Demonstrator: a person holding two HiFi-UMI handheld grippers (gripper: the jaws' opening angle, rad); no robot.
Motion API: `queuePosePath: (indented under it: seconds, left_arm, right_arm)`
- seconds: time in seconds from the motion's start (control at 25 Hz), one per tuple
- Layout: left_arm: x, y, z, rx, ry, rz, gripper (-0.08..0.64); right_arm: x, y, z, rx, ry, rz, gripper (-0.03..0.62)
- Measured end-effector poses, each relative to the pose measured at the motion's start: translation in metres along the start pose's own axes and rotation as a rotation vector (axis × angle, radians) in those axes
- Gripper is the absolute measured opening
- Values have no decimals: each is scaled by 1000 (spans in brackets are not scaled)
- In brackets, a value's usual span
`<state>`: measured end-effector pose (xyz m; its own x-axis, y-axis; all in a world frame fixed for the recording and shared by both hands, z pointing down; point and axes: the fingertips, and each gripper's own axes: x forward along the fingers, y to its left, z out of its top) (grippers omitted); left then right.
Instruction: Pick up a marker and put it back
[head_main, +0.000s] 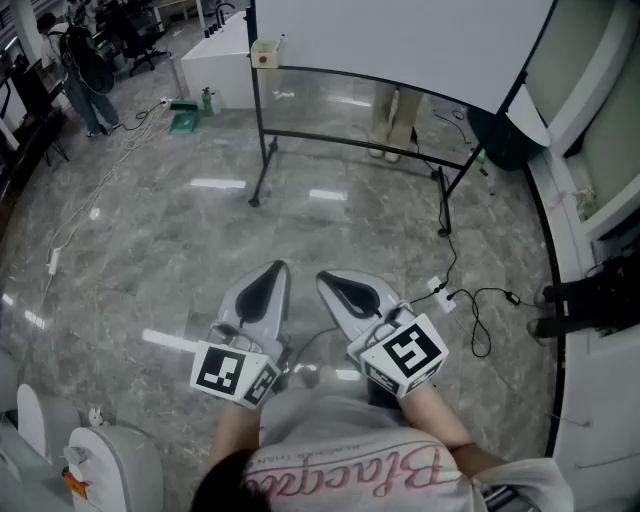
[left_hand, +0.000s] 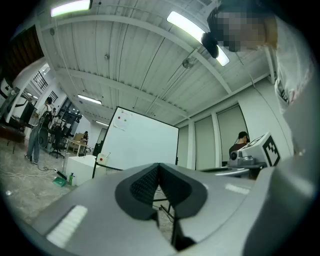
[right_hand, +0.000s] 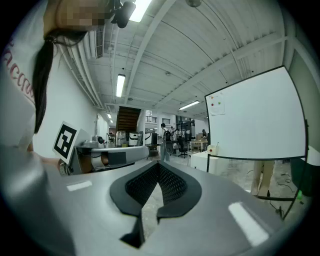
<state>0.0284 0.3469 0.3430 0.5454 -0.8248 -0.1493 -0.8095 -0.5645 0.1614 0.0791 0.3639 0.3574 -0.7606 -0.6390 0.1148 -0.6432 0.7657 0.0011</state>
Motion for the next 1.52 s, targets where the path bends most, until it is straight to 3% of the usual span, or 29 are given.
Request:
queuePosePath:
  seconds: [0.52, 0.84, 1.08, 1.28, 1.52]
  left_arm:
    - [23, -9, -28, -6, 17, 63, 0]
    - [44, 20, -39, -33, 34, 90, -1]
    - [91, 62, -42, -34, 32, 84, -1]
    - [142, 123, -37, -33, 36, 79, 0]
    - [211, 192, -16, -19, 32, 4, 0]
  right_arm:
    - [-5, -34, -27, 14, 30, 43, 0]
    - [20, -58, -33, 35, 51, 46, 2]
    - [64, -103, -31, 29, 59, 44, 2]
    - [127, -143, -16, 13, 46, 45, 2]
    - [210, -197, 12, 11, 17, 16, 2]
